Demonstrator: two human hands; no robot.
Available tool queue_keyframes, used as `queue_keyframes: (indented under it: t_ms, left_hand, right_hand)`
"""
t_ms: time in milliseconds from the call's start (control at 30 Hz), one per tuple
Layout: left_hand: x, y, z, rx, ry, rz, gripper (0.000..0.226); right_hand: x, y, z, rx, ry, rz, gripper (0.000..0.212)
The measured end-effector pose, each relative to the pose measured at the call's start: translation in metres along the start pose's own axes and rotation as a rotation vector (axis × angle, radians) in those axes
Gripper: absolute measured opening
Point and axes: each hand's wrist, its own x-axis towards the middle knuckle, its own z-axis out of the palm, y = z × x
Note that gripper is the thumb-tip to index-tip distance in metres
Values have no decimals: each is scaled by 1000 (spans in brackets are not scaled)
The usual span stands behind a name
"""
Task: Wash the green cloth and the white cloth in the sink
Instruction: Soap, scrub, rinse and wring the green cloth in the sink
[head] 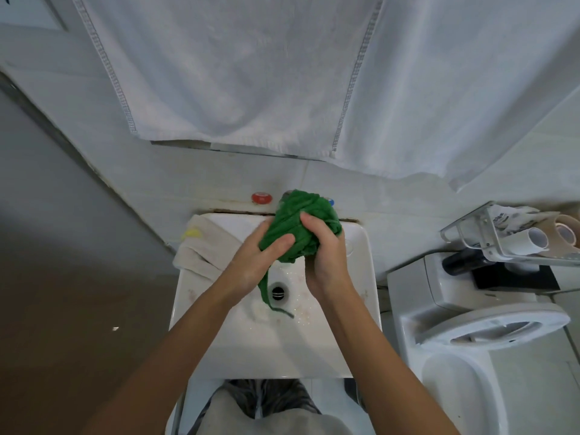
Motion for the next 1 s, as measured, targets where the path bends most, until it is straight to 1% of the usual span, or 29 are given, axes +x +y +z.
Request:
queue_keyframes:
  t_ms: [67,167,200,233,333,367,433,467,500,567,600,633,667,733,800,833,900,933,1000]
  left_hand:
    - [1,-6,-4,-60,-111,-56,52]
    - [1,-9,-7,-66,-117,-51,31]
    - [1,-9,-7,-89,-96,-54,28]
    - [0,-11,-7,-92,-61,-50,28]
    - [-1,-14,-4,-33,105,3,18]
    - [0,-14,-4,5,163,34,23]
    - [2,-11,-6,21,226,84,34]
    - [3,-7,-7,-22,219,100,36]
    - [3,-4,-6,-75,199,111,35]
    - [4,1,0,-145,196,80,27]
    - [5,3,7,-156,231,47,20]
    - [8,4,14,-140,296,13,16]
    - [13,4,20,-116,373,-16,16]
    - [24,5,26,-96,542,-19,27]
    - [26,4,28,-84,659,11,38]
    - [22,3,32,-55,672,21,39]
    - [6,3,45,13,615,43,38]
    - [2,5,48,37,585,56,37]
    - [14,6,40,88,591,62,39]
  right_hand:
    - [0,-1,3,58,-29,-2,34]
    - [2,-4,3,164,16,106,43]
    - [4,-4,0,157,36,105,41]
    - [7,-5,-4,105,47,66,37]
    - [16,-5,-18,-250,99,-141,18]
    - [18,-3,-22,-346,100,-195,21]
    - [20,3,-29,-452,61,-257,37]
    - [19,6,-29,-477,35,-268,39]
    - [17,9,-28,-477,15,-258,37]
    - [16,15,-21,-448,3,-191,29]
    - [17,17,-16,-446,19,-169,26]
    - [16,20,-9,-451,47,-164,23]
    - [15,24,-1,-460,91,-173,20]
    - [14,34,14,-468,202,-203,21]
    - [17,37,19,-492,250,-233,27]
    - [23,35,18,-505,242,-231,29]
    - [38,27,8,-512,223,-215,33]
    - [43,25,6,-500,235,-209,35]
    - [39,31,9,-477,279,-171,37]
